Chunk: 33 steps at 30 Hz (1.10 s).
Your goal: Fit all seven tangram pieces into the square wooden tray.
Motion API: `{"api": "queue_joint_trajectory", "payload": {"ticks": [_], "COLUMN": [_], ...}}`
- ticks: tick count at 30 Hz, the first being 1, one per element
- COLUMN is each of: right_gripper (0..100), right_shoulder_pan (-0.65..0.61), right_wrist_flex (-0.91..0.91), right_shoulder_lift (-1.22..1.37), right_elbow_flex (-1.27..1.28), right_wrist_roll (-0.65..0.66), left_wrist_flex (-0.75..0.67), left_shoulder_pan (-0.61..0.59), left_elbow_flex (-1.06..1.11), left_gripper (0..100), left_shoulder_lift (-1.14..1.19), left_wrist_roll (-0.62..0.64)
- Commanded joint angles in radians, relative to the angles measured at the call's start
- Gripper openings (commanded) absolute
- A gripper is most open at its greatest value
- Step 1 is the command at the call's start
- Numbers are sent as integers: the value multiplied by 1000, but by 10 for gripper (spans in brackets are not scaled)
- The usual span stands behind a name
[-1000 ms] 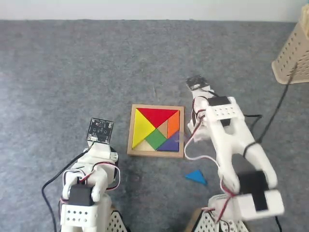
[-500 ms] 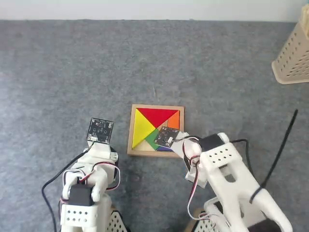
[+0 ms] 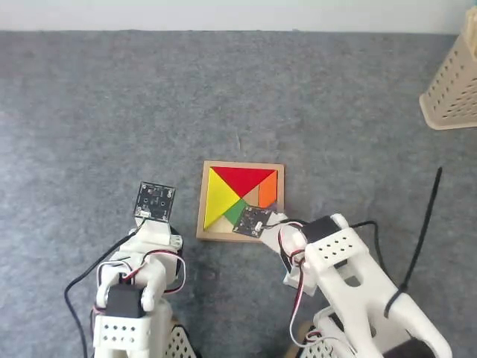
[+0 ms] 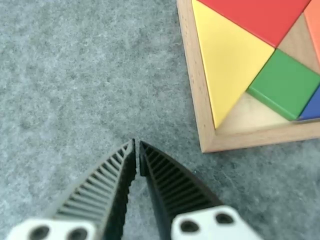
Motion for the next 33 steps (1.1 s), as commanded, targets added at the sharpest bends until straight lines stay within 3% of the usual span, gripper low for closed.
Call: {"api": "queue_joint_trajectory", "payload": {"ticks": [1,15,26,33], "right_gripper": [217,215,107,106], "right_shoulder_pan": [-4,-5,-2,-4], "right_wrist_flex": [-31,-127,-124,30], "right_shoulder_lift": [-31,128,183,182], "right_elbow_flex": [-9,-11,-63,-239], "right_wrist_roll": [0,-3,-43,-77], "left_wrist_flex": [6,6,6,6], "left_shoulder_pan": [-5,-5,-5,-5], "left_elbow_flex": [-19,-19,-19,-19], "left_gripper": [12,12,12,12], "left_shoulder_lift": [-21,-21,-21,-21], "left_wrist_roll": [6,6,6,6]}}
